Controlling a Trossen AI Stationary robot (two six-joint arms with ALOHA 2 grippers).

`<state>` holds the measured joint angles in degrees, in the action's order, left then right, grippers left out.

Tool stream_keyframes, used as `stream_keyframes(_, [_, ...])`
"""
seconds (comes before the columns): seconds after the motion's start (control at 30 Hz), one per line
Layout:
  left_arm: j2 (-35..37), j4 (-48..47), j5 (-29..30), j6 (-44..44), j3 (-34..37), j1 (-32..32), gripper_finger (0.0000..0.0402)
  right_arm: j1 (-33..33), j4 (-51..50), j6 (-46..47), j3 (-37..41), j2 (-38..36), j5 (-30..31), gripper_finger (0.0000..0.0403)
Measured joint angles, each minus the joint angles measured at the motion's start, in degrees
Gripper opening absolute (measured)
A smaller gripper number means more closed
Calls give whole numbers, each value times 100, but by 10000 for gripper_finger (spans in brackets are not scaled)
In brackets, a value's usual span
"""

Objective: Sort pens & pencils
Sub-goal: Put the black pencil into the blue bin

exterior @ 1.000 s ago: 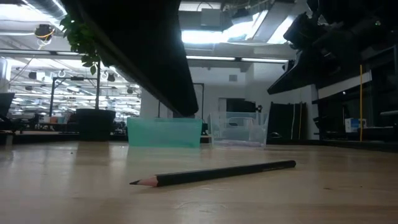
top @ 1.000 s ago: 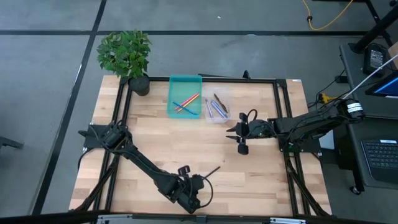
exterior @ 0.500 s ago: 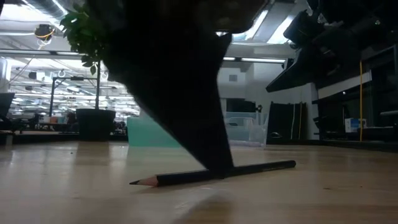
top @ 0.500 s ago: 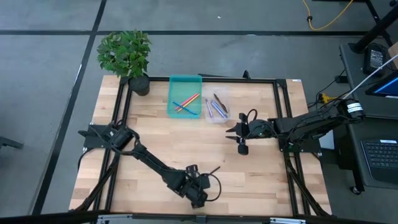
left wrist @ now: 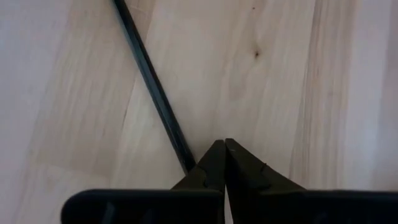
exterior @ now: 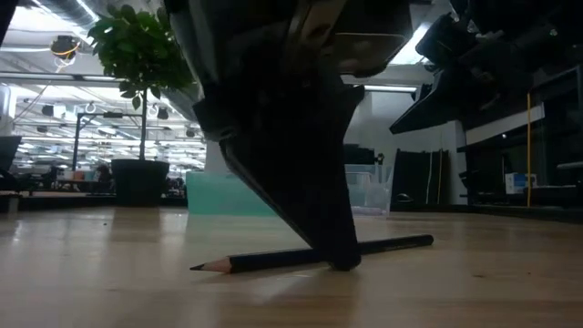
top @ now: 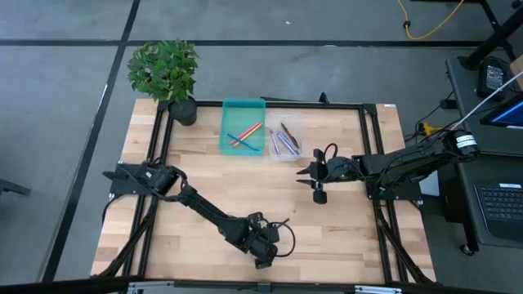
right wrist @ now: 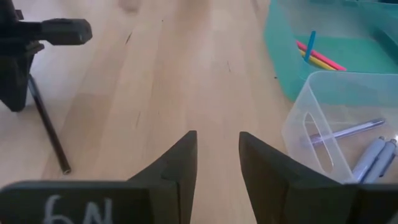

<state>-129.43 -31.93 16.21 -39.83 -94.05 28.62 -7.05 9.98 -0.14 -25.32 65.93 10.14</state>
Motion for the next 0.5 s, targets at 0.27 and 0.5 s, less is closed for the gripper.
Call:
stream_keyframes(0.27, [-6,-601,608,-18,-4,49,0,0,13,-4,0,0,-91,120])
stream_keyframes(0.5, [-7,-1530,1150,-296,19,38,0,0,11,113,0,0,-132,119])
